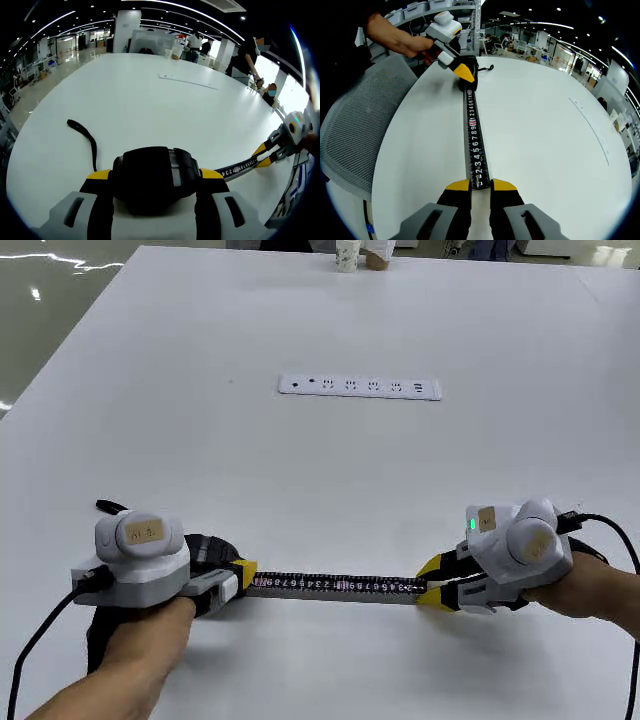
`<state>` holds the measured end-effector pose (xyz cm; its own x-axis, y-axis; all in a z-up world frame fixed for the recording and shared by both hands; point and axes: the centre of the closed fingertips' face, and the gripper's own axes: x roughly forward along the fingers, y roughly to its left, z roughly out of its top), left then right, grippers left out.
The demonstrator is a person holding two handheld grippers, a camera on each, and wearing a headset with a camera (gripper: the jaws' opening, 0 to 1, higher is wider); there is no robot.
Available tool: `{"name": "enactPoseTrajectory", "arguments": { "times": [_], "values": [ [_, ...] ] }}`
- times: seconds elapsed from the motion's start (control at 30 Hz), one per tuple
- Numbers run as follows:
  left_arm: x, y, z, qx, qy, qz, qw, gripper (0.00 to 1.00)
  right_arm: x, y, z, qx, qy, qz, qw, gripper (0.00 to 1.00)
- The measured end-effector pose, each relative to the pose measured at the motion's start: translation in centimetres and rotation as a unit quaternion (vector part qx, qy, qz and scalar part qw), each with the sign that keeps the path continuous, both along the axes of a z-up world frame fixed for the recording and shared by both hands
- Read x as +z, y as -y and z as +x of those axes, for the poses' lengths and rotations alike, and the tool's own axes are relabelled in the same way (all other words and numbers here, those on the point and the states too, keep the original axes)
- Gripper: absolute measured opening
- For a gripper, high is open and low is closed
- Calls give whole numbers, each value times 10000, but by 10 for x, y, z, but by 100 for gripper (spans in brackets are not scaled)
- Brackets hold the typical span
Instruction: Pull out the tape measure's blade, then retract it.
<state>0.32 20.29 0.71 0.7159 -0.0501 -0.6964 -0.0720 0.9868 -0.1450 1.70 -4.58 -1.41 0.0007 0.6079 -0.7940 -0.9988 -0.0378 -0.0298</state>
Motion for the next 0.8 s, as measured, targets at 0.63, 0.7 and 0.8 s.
{"name": "enactPoseTrajectory", "arguments": {
  "times": [0.63,0.7,0.8],
  "values": [
    [-1,0,0,-9,-19,-18,10000,61,-1,-17,-3,62,-23,51,10000,10],
    [-1,0,0,-6,-20,-21,10000,61,0,-19,-3,67,-16,54,10000,10],
    [-1,-1,1,-13,-24,-28,10000,61,0,-22,-3,67,-21,62,10000,10]
  ]
}}
